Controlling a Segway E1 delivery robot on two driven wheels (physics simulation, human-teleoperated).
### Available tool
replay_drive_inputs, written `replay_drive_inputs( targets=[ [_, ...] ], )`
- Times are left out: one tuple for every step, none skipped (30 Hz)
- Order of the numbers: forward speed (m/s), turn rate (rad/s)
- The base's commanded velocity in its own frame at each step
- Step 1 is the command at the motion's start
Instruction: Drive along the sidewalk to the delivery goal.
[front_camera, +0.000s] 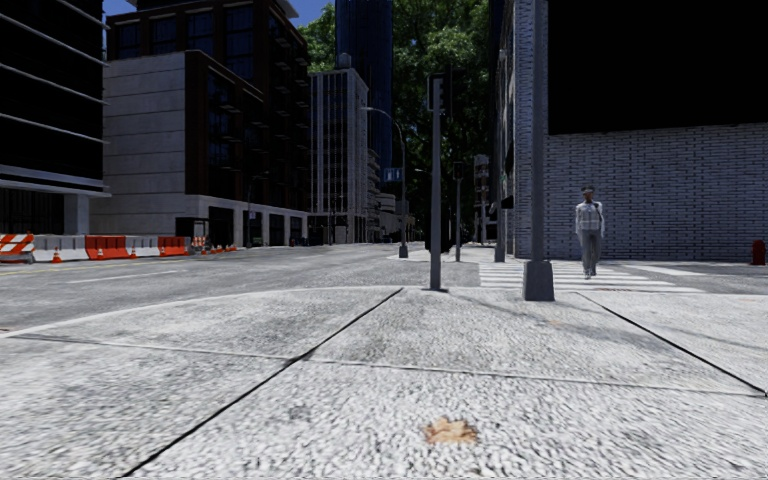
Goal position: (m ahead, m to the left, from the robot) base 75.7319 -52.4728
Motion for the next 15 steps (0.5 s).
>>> replay_drive_inputs(
  targets=[
    [1.61,0.0],
    [1.56,0.0],
    [1.54,0.0],
    [1.53,0.0],
    [1.53,0.0],
    [1.53,0.0],
    [1.52,0.0],
    [1.42,-0.1],
    [1.42,-0.1],
    [1.28,-0.33],
    [1.15,-0.47],
    [1.08,-0.51],
    [1.08,-0.51],
    [1.06,-0.51],
    [1.05,-0.51]
  ],
)
